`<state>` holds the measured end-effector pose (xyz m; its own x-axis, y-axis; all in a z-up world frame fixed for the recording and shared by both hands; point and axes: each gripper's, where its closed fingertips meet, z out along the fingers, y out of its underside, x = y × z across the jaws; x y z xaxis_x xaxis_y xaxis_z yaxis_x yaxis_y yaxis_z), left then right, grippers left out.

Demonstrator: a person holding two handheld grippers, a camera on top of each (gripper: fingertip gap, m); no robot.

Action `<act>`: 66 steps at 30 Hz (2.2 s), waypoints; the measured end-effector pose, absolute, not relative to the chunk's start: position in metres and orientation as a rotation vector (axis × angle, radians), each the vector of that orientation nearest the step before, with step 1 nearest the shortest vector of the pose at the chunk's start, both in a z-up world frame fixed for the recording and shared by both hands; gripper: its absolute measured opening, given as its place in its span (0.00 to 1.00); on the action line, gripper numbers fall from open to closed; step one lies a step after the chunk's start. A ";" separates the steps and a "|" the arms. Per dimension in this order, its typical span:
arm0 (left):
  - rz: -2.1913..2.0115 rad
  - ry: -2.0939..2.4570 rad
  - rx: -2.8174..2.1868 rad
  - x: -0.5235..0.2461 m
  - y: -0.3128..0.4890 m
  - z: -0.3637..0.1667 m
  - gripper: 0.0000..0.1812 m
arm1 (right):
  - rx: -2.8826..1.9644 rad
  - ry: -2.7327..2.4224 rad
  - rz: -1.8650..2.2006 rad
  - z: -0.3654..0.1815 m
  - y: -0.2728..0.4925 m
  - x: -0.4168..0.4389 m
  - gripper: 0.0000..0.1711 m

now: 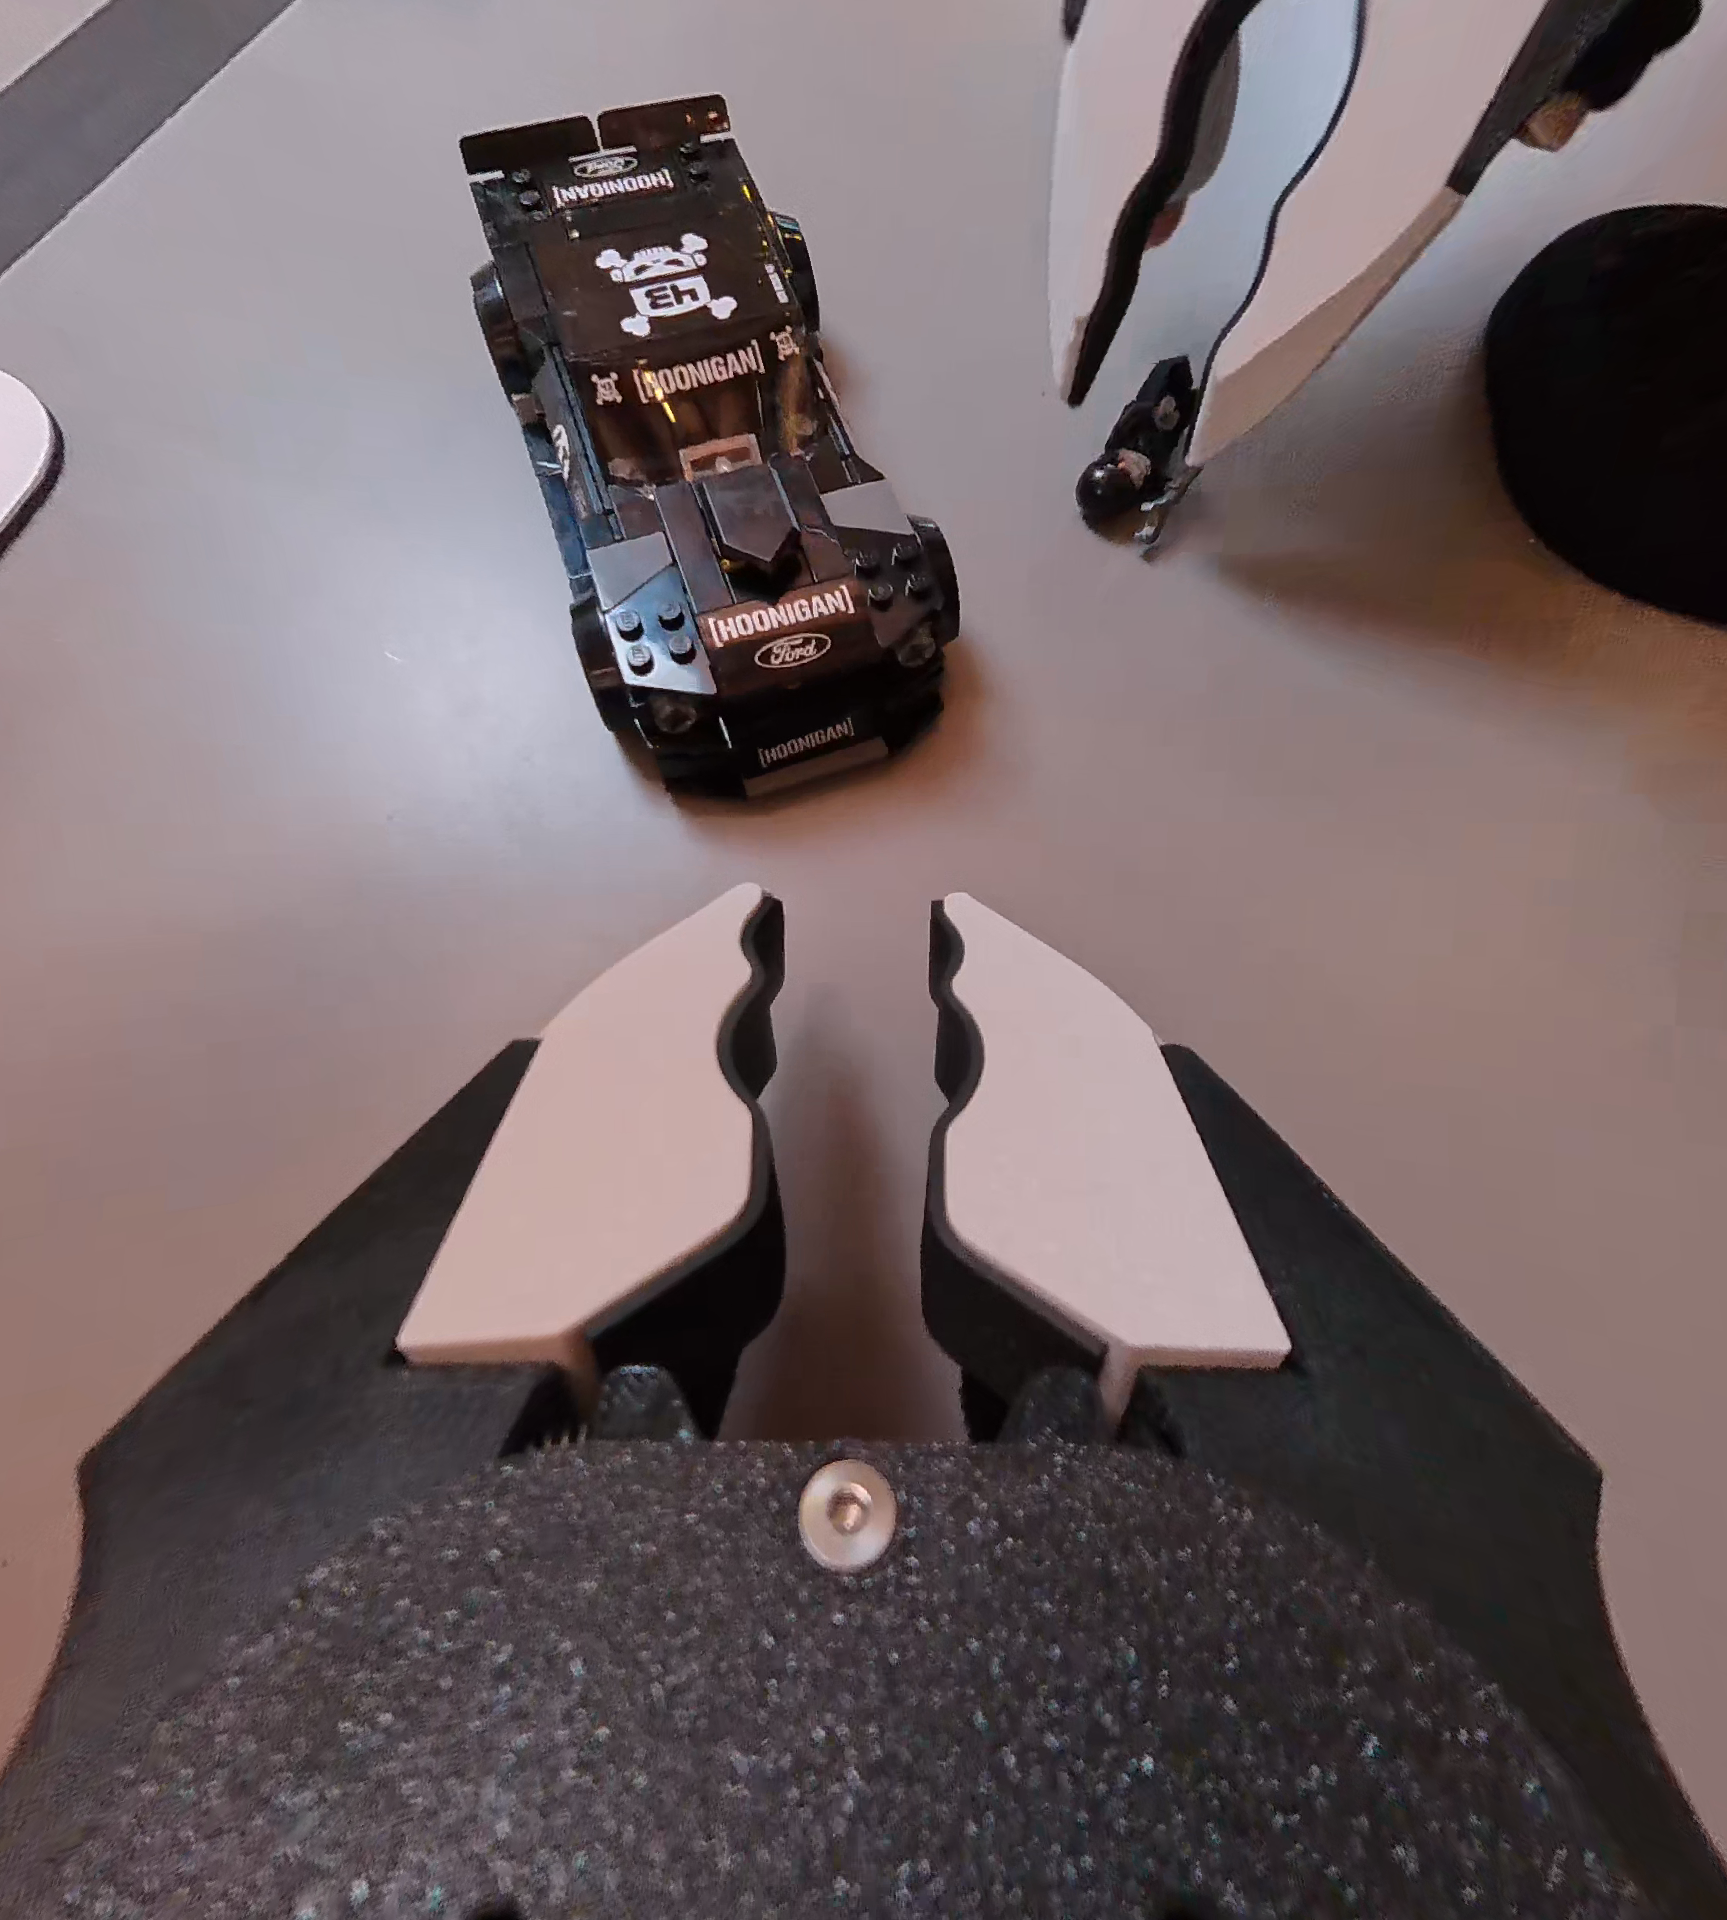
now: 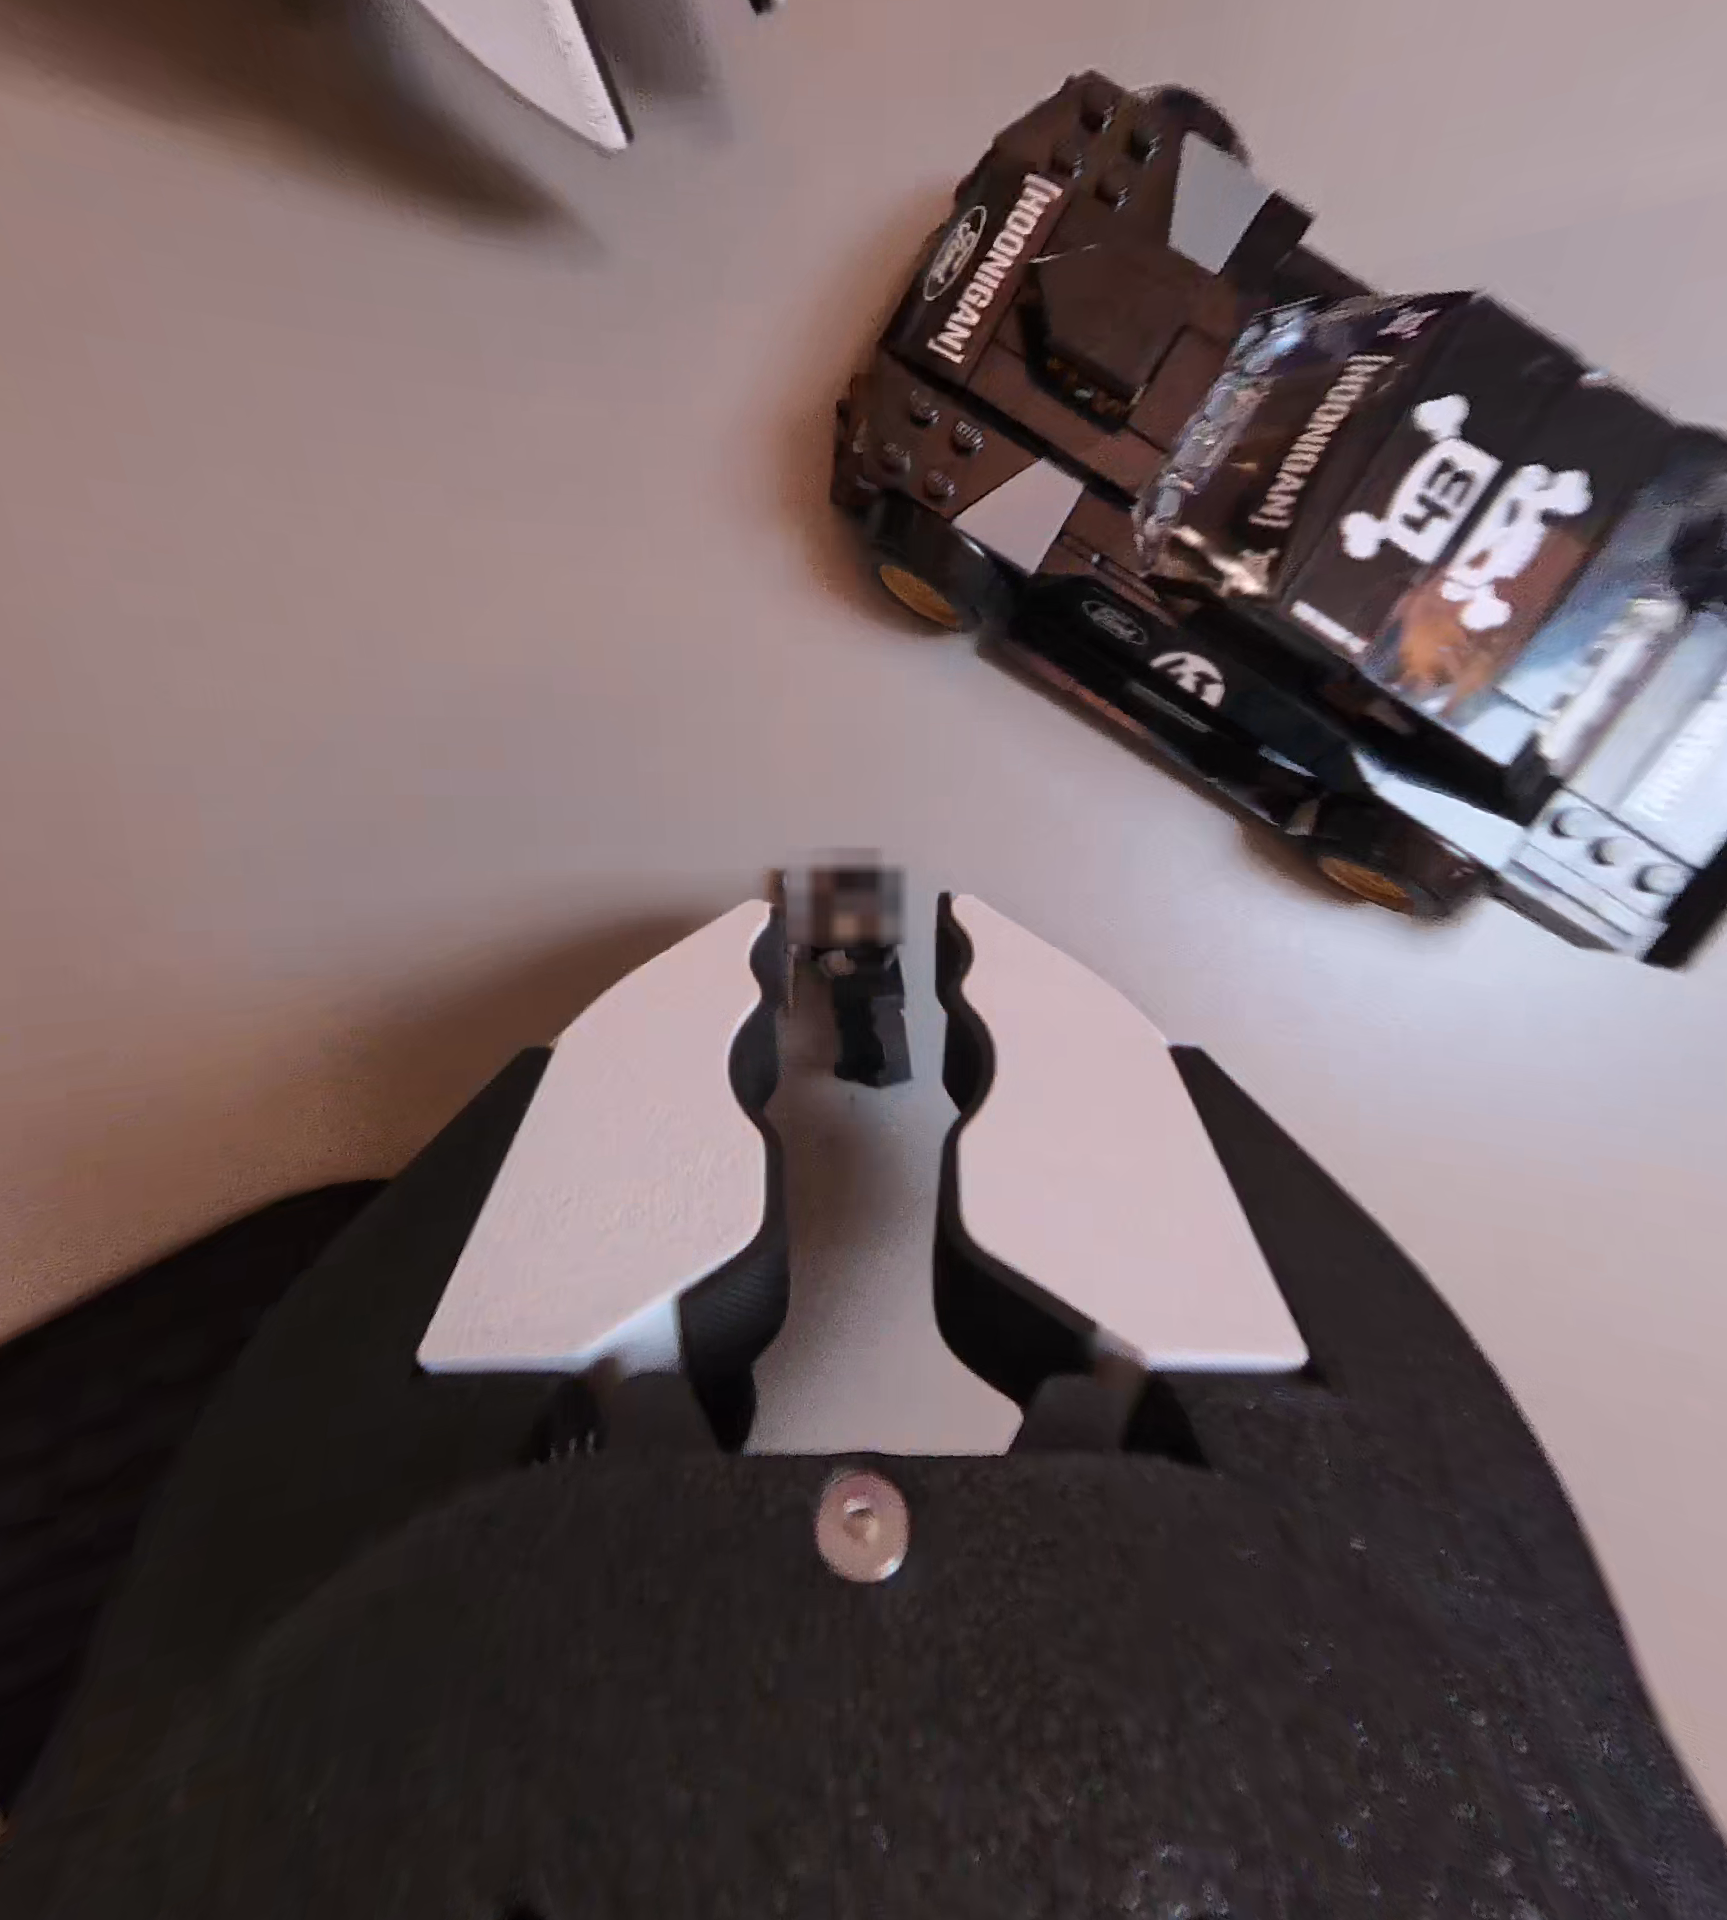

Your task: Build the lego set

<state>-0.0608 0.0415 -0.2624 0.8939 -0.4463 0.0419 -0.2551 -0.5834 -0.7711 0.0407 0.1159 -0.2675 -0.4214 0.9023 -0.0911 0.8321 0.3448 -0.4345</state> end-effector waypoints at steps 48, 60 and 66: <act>-0.309 0.530 -2.281 -0.059 0.038 -0.281 0.15 | -1.735 -1.550 0.969 -0.246 0.197 0.009 0.14; -0.312 0.536 -2.286 -0.059 0.037 -0.283 0.15 | -1.731 -1.548 0.974 -0.243 0.198 0.011 0.14; -0.312 0.537 -2.289 -0.059 0.037 -0.283 0.15 | -1.716 -1.518 1.003 -0.235 0.199 0.012 0.14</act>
<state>-0.0585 0.0372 -0.2835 0.8821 -0.4672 0.0605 -0.2839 -0.6297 -0.7231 0.0125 0.1993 -0.2347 0.0465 0.9901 -0.1327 0.5107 -0.1378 -0.8486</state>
